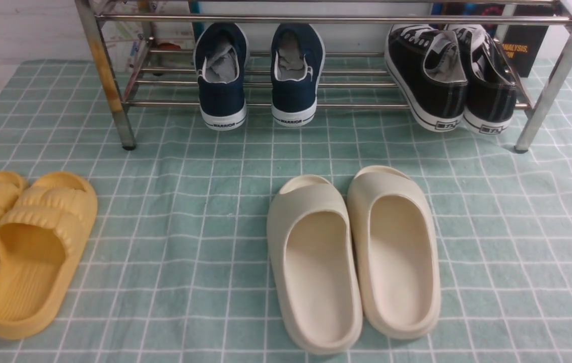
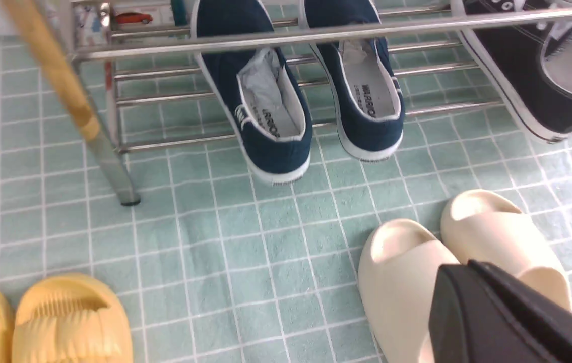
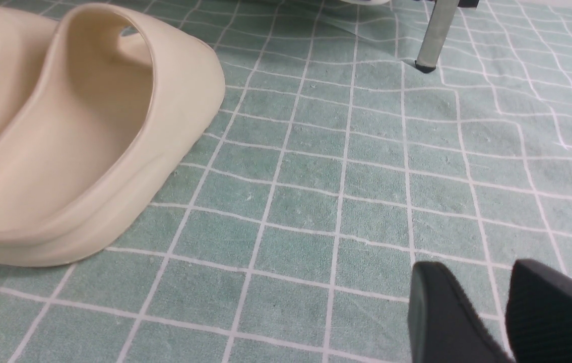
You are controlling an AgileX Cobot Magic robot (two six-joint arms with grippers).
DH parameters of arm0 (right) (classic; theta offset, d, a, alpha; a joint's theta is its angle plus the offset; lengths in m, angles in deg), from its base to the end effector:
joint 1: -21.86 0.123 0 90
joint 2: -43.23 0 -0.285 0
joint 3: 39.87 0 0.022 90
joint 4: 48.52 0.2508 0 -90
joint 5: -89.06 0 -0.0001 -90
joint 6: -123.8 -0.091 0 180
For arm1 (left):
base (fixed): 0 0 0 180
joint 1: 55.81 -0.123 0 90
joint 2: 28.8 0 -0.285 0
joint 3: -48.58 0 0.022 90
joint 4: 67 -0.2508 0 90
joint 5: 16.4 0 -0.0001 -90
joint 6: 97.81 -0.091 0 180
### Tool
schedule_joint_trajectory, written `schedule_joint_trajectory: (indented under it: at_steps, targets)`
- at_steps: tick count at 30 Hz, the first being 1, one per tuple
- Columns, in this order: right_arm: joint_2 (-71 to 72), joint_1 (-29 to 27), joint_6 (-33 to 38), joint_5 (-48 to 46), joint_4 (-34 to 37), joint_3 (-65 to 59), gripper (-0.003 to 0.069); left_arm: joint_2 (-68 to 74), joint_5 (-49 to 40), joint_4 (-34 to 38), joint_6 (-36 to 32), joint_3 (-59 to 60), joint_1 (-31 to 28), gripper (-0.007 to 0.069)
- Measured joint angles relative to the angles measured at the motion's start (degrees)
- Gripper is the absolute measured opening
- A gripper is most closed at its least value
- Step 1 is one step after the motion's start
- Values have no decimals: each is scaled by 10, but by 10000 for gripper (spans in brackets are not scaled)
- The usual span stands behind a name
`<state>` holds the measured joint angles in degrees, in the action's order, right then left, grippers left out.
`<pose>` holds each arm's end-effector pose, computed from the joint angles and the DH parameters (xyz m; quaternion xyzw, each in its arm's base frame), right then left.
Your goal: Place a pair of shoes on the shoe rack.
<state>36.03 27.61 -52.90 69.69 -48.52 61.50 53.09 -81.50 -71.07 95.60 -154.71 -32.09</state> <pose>0.0533 0.0054 0.1749 -0.0627 0.7919 0.0130 0.6072 0.2202 -0.0904 0.5042 0.0772 0.8778 -0.1165 0.4582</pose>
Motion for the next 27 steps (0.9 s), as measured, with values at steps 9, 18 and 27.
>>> schedule_joint_trajectory:
  at_steps: [9, 18, 27]
  targets:
    - [0, 0, 0, 0, 0, 0, 239, -415, 322, -34, 99, 546, 0, -13]
    - [0, 0, 0, -1, 0, 0, 239, -731, 347, -40, 165, 860, 0, -13]
    - [1, 0, 1, -11, 0, 2, 239, -713, 389, -47, 158, 954, 0, -13]
